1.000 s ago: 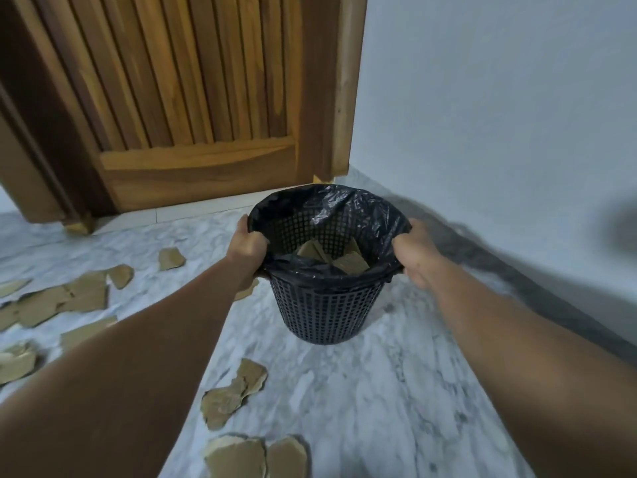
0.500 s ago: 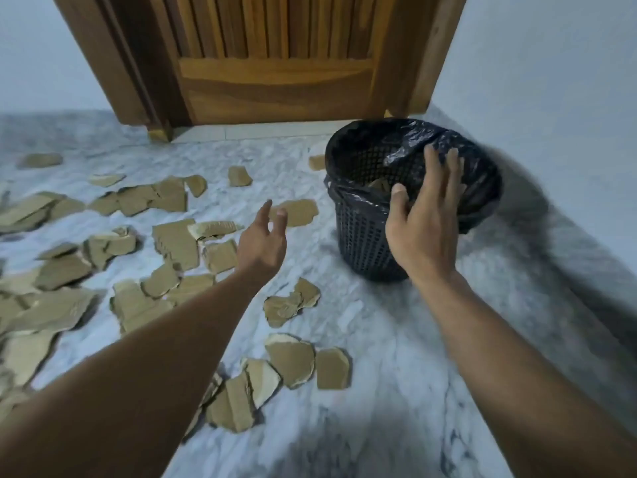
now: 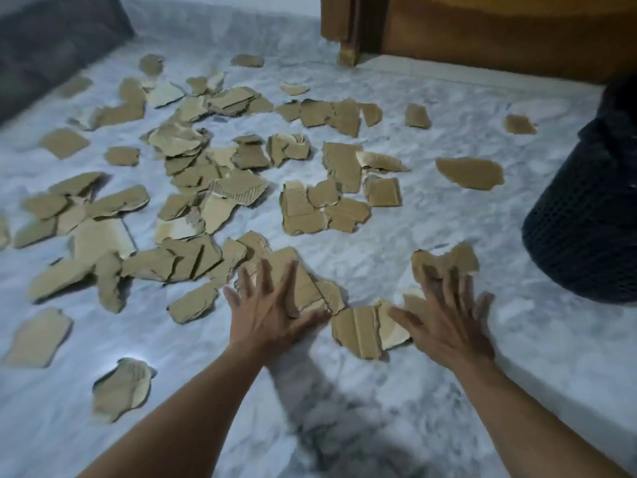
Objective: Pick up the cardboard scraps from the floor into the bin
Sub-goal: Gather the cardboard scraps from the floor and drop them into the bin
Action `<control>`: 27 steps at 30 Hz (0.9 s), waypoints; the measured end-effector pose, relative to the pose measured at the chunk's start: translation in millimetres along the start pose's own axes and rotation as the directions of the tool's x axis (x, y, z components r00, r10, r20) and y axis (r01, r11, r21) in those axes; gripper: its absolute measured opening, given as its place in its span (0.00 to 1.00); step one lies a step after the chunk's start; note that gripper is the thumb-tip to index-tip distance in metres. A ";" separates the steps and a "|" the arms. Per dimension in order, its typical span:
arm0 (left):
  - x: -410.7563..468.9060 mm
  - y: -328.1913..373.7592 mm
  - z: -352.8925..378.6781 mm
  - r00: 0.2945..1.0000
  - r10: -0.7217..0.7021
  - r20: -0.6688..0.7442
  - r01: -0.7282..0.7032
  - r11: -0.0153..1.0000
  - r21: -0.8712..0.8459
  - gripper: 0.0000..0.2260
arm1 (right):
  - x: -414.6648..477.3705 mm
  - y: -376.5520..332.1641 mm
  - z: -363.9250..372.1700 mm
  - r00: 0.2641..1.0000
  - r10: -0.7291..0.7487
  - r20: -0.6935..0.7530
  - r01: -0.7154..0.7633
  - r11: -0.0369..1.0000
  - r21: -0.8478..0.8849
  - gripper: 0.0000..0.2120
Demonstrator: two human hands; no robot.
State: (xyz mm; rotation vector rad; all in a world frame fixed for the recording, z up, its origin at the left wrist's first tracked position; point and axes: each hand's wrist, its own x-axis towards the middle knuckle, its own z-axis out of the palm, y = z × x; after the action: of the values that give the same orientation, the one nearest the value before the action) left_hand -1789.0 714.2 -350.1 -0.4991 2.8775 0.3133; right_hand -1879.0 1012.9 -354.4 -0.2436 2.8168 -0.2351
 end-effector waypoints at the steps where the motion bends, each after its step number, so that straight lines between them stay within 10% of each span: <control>1: 1.6 -5.2 -0.7 1.000 0.013 -0.025 -0.013 1.000 0.014 0.49 | 4.6 -12.3 3.1 0.999 -0.024 -0.041 0.023 0.999 -0.028 0.52; 5: 8.5 -43.5 -9.0 0.982 0.001 -0.188 0.007 0.999 0.045 0.50 | 31.4 -72.5 10.8 0.988 -0.111 -0.111 0.122 0.988 0.097 0.50; 12: 13.2 -176.8 -24.8 0.806 -0.559 -0.196 0.508 0.822 -0.257 0.50 | 61.2 -163.2 27.0 0.977 -0.211 -0.037 0.214 0.968 0.134 0.57; 16: 42.8 -197.0 -37.4 0.865 -0.498 -0.056 0.472 0.847 -0.245 0.45 | 67.6 -221.1 31.6 0.942 -0.333 0.049 0.333 0.943 -0.002 0.61; 21: 57.8 -188.6 -51.1 0.886 -0.355 -0.298 0.324 0.934 -0.149 0.39 | 84.1 -274.8 29.9 0.918 -0.393 0.052 0.391 0.919 0.041 0.60; 27: 80.4 -220.6 -69.2 0.910 -0.405 0.086 0.413 0.883 -0.224 0.55 | 60.9 -284.2 29.6 0.993 0.072 0.091 -0.093 0.961 0.261 0.55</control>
State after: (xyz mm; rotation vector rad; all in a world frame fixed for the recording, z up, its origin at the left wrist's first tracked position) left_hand -1796.9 469.7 -340.8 -1.1102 2.6175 0.5874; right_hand -1886.7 721.0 -346.5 -0.0726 2.6699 -0.5644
